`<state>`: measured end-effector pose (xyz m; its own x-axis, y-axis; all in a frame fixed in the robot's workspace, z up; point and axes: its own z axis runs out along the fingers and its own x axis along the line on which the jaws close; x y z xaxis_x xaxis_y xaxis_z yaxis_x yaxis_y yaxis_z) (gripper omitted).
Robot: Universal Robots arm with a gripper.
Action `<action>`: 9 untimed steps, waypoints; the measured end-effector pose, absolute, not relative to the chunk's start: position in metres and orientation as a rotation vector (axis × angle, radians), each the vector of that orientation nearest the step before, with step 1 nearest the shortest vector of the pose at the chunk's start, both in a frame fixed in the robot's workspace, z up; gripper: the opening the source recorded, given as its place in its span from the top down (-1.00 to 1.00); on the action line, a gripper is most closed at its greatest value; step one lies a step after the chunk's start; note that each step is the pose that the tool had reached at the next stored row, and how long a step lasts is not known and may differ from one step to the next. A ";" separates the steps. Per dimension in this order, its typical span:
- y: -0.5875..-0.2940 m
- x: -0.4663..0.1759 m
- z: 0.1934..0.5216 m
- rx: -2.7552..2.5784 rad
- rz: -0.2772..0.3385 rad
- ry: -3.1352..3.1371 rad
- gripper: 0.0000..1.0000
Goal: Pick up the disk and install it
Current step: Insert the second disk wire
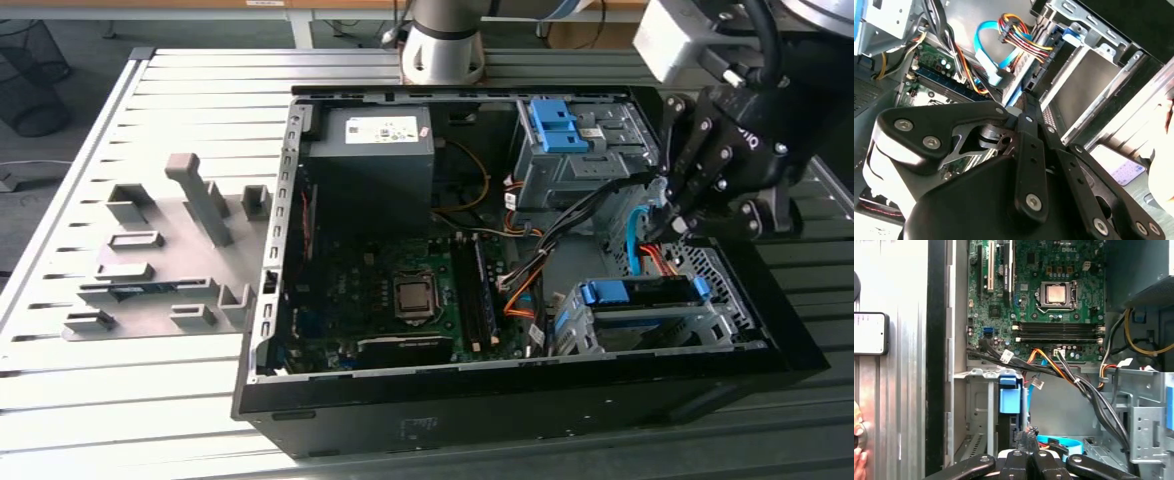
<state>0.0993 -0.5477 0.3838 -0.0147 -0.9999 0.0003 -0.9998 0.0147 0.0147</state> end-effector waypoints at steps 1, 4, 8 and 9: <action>-0.545 0.099 0.384 2.196 -0.014 -2.229 0.79; -0.539 0.099 0.385 2.192 -0.004 -2.225 0.79; -0.535 0.099 0.391 2.185 0.009 -2.220 0.79; -0.533 0.099 0.393 2.183 0.012 -2.219 0.79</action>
<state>0.0994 -0.5329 0.3930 -0.0161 -0.9995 0.0256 -0.9998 0.0164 0.0143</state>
